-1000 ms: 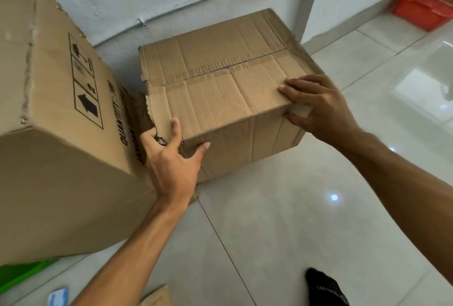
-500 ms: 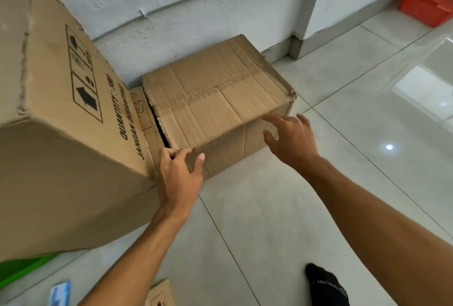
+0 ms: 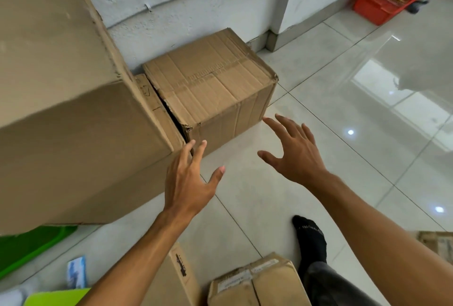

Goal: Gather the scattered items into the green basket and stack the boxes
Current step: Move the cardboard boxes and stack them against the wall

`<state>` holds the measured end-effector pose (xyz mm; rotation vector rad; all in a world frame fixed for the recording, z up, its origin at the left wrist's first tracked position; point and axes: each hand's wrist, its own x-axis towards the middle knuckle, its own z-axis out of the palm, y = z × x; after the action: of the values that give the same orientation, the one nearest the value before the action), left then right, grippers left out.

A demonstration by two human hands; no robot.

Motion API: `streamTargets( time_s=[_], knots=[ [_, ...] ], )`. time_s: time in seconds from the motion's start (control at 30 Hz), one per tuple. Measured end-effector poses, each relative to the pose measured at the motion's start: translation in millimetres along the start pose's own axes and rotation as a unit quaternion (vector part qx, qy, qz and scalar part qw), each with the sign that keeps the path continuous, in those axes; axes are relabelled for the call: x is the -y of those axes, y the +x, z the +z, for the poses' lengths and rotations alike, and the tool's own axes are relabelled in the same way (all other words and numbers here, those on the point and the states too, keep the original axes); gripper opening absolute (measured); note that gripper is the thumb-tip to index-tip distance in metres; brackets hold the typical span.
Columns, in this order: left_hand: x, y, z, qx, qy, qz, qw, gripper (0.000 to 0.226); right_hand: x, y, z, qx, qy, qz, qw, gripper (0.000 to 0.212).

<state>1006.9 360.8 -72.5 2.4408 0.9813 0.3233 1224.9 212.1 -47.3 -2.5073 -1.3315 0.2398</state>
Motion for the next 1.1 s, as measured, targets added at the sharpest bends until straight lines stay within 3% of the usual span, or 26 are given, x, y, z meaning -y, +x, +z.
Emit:
streamTargets(
  time_s=[0.33,0.6,0.8,0.97,1.1],
  knots=[
    [25,-83,-82,0.022,-0.014,0.067,0.997,0.076,84,-115,-26,-0.036,-0.020,0.048,0.998,0.083],
    [90,-159,-147,0.004,0.106,0.120,0.987,0.070,155,-168,21,-0.006,0.001,0.028,1.000,0.085],
    [144,-213,-124,0.060,0.130,0.085,0.986,0.069,182,-229,94,0.049,0.046,0.061,0.996,0.090],
    [197,-249,-78,0.133,0.194,0.111,0.966,0.070,183,-300,173,0.174,0.039,0.024,0.984,0.128],
    [245,-271,-41,0.231,0.215,0.090,0.944,0.098,176,-340,234,0.214,0.073,0.003,0.974,0.131]
  ],
)
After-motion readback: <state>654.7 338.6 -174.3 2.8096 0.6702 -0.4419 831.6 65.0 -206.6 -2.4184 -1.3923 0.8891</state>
